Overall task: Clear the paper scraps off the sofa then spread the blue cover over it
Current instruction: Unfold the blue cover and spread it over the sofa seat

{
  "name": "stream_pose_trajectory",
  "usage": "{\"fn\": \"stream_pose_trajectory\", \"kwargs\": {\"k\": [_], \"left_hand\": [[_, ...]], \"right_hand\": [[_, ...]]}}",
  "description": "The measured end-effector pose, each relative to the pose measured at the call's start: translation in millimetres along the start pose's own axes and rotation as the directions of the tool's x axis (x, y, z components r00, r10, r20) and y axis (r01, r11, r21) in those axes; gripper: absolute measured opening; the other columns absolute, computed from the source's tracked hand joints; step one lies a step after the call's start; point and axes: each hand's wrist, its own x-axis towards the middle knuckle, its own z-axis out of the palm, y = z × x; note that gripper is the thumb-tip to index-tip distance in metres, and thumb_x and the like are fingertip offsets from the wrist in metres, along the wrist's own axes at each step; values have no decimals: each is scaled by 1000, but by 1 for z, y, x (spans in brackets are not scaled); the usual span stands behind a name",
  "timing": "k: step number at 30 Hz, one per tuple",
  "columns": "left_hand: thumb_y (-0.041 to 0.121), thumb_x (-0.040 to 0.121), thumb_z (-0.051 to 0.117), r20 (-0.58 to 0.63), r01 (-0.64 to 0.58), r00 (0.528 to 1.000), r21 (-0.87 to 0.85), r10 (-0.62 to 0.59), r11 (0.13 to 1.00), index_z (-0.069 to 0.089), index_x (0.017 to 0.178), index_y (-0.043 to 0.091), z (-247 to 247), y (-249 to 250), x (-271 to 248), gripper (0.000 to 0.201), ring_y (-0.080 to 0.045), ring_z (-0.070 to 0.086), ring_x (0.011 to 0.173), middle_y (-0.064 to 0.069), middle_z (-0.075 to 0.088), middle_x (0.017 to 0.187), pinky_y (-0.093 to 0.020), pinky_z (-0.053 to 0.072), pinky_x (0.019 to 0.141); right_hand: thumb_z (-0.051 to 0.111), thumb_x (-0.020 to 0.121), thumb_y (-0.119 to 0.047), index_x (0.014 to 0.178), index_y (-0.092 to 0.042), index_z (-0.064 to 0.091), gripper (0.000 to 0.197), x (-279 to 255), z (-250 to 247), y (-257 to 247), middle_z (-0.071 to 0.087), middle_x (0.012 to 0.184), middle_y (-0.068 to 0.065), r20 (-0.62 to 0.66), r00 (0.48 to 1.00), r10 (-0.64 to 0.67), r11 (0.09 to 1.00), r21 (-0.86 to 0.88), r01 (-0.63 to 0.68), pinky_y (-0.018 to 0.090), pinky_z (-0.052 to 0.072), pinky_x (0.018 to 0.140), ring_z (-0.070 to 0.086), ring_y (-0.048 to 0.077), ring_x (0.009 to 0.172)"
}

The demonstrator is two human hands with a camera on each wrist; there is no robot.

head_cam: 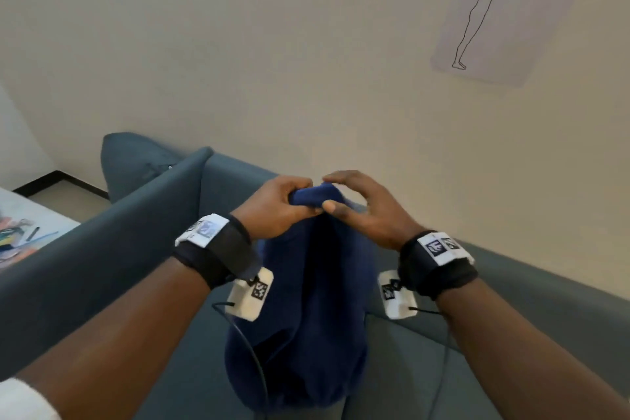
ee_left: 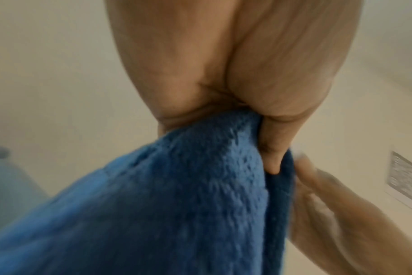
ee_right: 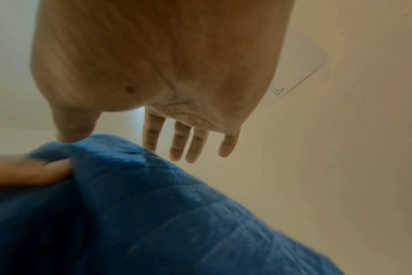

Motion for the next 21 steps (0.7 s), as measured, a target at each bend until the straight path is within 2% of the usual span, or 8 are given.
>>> {"fn": "stream_pose_trajectory", "kwargs": {"k": [2, 4, 7, 10, 13, 17, 19, 21], "left_hand": [[31, 79, 72, -85, -3, 996, 10, 4, 1000, 57, 74, 14, 6, 10, 8, 24, -9, 46, 64, 6, 51, 65, -33, 42, 63], [32, 79, 76, -90, 17, 996, -17, -18, 1000, 62, 78, 17, -1, 12, 12, 21, -8, 51, 67, 6, 57, 68, -30, 44, 65], [37, 80, 75, 116, 127, 986, -103, -115, 986, 71, 90, 16, -17, 11, 9, 24, -8, 61, 77, 5, 68, 80, -27, 48, 75], [45, 72, 81, 217, 388, 916, -269, -338, 881, 77, 105, 12, -22, -6, 2, 47, -17, 70, 106, -4, 77, 107, -36, 50, 102], [47, 74, 79, 297, 385, 900, -199, -319, 901, 74, 119, 12, -18, -29, -8, 57, -27, 67, 119, -9, 75, 120, -44, 47, 109], [68, 76, 75, 72, 273, 956, 155, -286, 950, 75, 90, 28, -23, -40, -10, 43, -13, 72, 82, 8, 76, 83, -38, 58, 83], [60, 78, 78, -121, 199, 978, 317, -169, 927, 66, 69, 28, -34, -29, -4, 35, -3, 52, 56, 10, 59, 57, -30, 45, 61], [52, 80, 80, -265, 122, 964, 468, 7, 876, 53, 62, 21, -45, -6, 6, 45, -11, 43, 52, 5, 47, 52, -31, 35, 55]], "right_hand": [[60, 102, -47, 103, -18, 71, 31, 7, 11, -11, 69, 94, -13, 38, 999, -4, 995, 98, 0, 28, 50, 82, 64, 5, 88], [55, 107, -38, 79, -7, 61, 42, 13, 9, -18, 48, 66, -8, 63, 998, 21, 989, 146, -30, 28, 35, 60, 42, 9, 62], [53, 108, -37, 68, -3, 42, 54, 17, -7, -23, 31, 65, 0, 55, 998, 11, 988, 152, -19, 36, 26, 56, 30, 13, 60], [53, 109, -33, 66, -7, 34, 54, 21, -29, -22, 27, 69, 2, -47, 999, 5, 987, 160, 2, 41, 24, 58, 27, 16, 63], [54, 108, -32, 65, -5, 32, 56, 22, -55, -15, 26, 69, 4, -197, 979, 61, 976, 217, -17, 37, 24, 58, 26, 16, 63], [55, 108, -34, 64, -7, 34, 56, 16, -88, -9, 28, 66, 4, -287, 956, 56, 987, 162, -10, 36, 26, 59, 28, 17, 62], [54, 108, -33, 63, -7, 37, 55, 6, -102, -7, 29, 64, 1, -289, 956, 46, 996, 83, -23, 34, 26, 58, 29, 13, 61], [55, 108, -31, 62, -10, 36, 54, -7, -113, -3, 29, 62, -4, -314, 948, 49, 999, 37, -39, 30, 26, 55, 28, 11, 59]]}}
